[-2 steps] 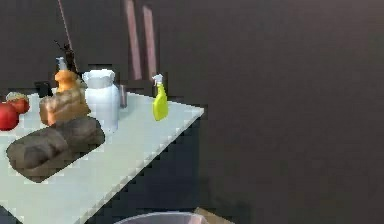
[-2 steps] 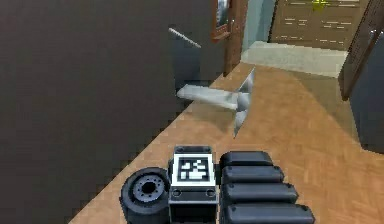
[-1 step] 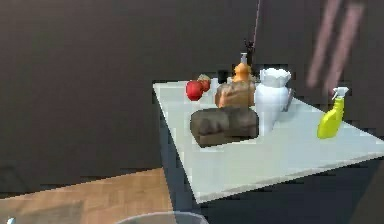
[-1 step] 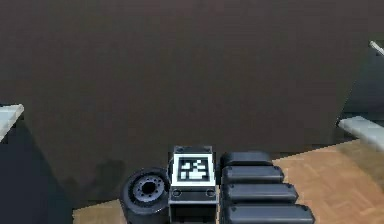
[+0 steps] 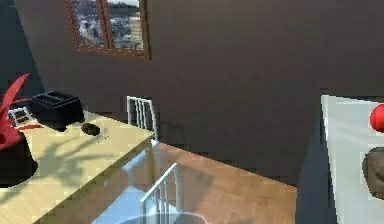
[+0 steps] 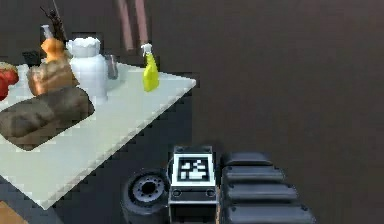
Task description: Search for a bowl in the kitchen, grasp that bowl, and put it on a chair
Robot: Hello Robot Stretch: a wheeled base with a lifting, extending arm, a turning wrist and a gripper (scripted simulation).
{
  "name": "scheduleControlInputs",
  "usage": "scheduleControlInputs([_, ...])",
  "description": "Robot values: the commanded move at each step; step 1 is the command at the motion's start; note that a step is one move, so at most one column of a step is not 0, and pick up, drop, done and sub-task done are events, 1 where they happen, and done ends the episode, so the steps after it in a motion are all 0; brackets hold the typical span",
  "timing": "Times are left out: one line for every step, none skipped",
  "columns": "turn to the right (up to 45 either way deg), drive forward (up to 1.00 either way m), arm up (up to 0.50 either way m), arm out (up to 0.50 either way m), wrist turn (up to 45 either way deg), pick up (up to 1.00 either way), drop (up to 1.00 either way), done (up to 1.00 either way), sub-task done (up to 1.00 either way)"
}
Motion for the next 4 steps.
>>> scheduleControlInputs([-24.0,0.0,0.0,0.0,0.0,0.0,0.0,0.0,0.0])
scheduleControlInputs([45.0,0.0,0.0,0.0,0.0,0.0,0.0,0.0,0.0])
scheduleControlInputs([45.0,0.0,0.0,0.0,0.0,0.0,0.0,0.0,0.0])
scheduleControlInputs([45.0,0.0,0.0,0.0,0.0,0.0,0.0,0.0,0.0])
